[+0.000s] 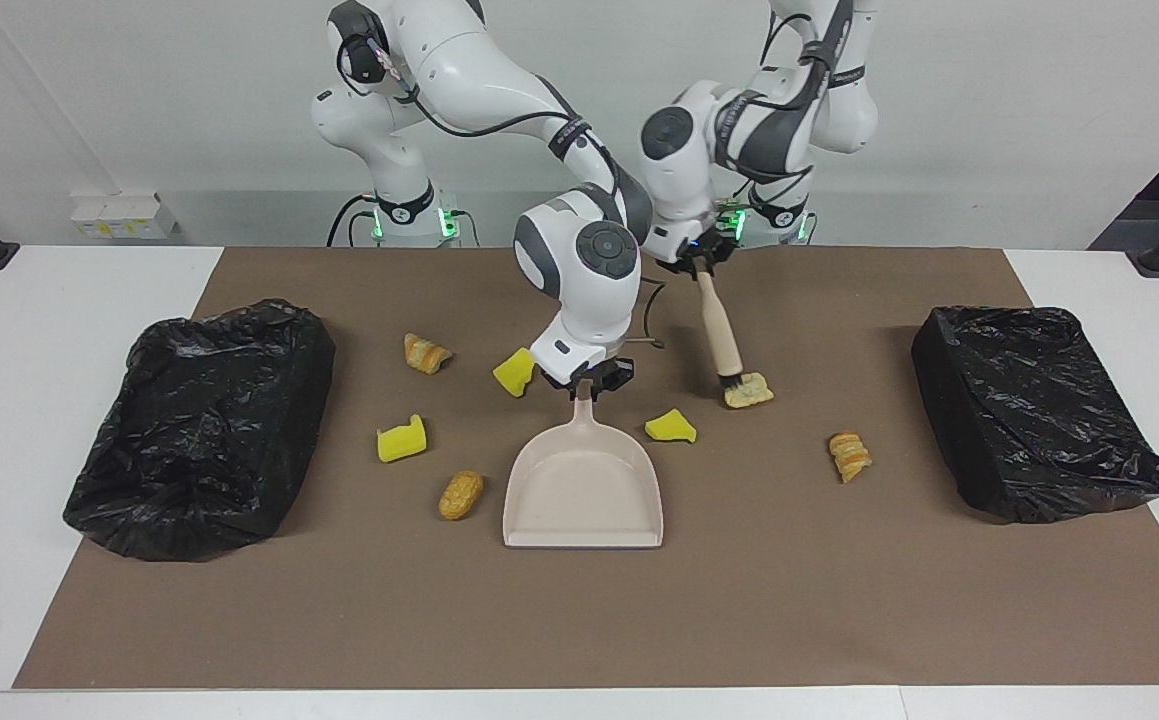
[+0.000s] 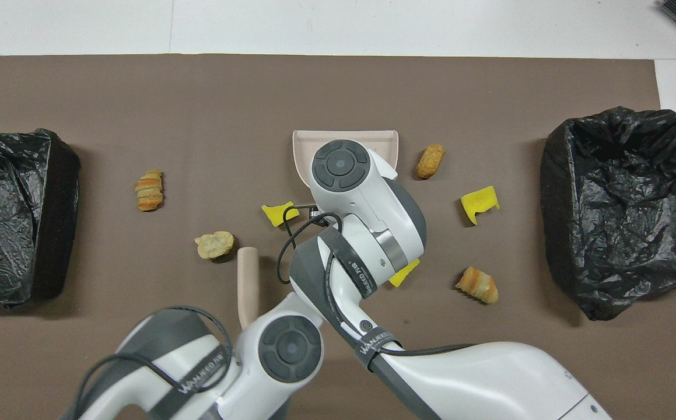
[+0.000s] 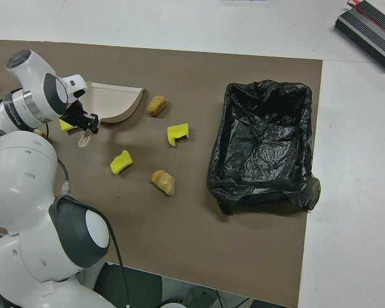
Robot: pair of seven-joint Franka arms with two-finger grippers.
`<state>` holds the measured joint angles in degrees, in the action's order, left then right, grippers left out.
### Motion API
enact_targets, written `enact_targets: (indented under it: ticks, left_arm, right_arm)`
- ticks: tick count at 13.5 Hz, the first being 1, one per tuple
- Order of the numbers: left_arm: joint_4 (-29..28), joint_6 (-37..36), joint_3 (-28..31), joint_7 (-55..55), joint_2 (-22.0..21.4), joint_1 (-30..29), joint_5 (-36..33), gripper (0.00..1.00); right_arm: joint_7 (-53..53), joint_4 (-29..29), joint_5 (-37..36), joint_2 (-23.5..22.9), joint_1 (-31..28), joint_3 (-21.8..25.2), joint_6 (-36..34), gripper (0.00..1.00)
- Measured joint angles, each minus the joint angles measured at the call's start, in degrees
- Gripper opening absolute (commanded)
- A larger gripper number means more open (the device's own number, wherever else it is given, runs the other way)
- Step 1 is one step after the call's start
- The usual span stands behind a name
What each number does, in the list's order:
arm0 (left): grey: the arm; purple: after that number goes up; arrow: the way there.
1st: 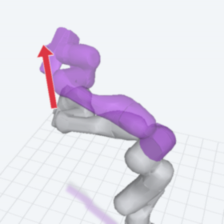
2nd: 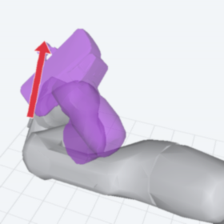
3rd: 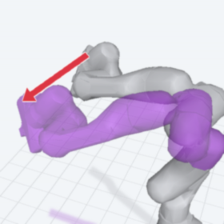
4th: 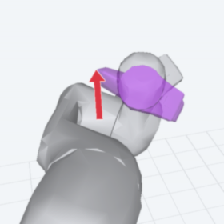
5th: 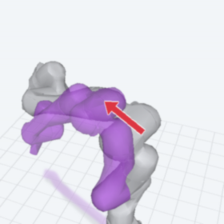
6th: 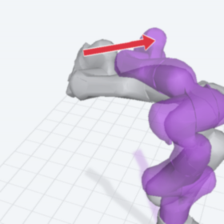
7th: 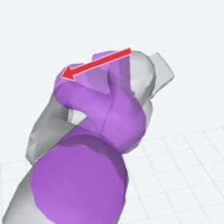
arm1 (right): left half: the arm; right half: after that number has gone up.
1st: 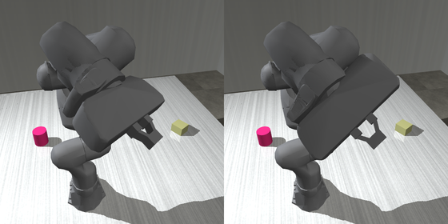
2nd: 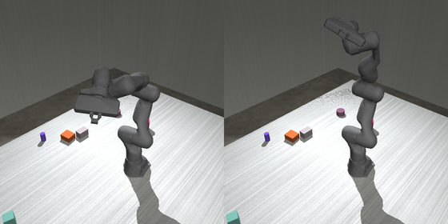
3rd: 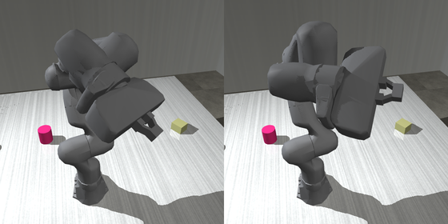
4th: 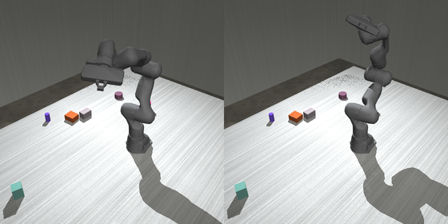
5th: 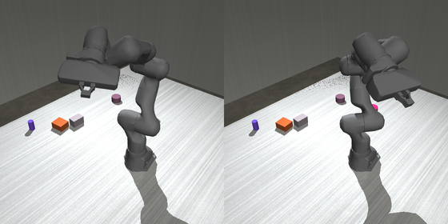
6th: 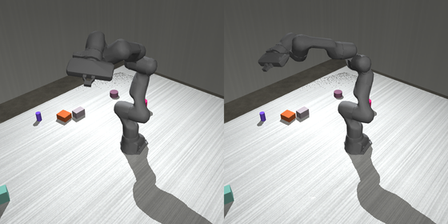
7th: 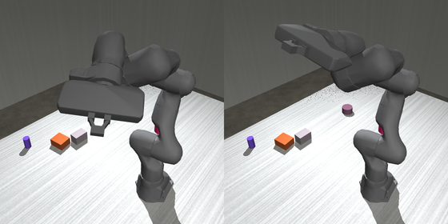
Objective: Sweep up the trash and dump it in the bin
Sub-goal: 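Grasp the brush with the left gripper while the right gripper lifts the dustpan, then lower the dustpan near the bread while the left gripper positions the brush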
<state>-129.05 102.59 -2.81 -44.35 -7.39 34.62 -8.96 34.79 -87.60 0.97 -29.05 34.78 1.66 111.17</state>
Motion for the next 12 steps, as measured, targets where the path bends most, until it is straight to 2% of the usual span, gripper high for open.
enact_targets:
  ticks: [2, 5, 8, 12]
  left_arm:
    - [0.56, 1.53, 0.04, 4.04, 0.00, -6.00, -1.18, 0.00]
    - [0.52, 9.01, 0.05, 11.76, 1.12, -15.42, -1.82, 0.00]
    - [0.54, 14.65, 0.10, 18.99, 2.97, -22.84, -4.25, 0.00]
    - [0.50, 19.25, 0.04, 21.78, 5.78, -27.94, -5.17, 0.00]
  right_arm:
    - [0.00, 0.00, 0.08, 0.53, -0.23, 0.02, -0.06, 0.00]
    - [-2.88, 0.04, 0.09, 3.17, -1.85, 0.04, -2.52, 0.00]
    - [-12.50, 0.03, 0.04, 6.75, -3.92, 0.16, -7.29, 0.00]
    - [-28.48, -0.07, -0.03, 8.62, -5.43, 0.36, -10.90, 0.00]
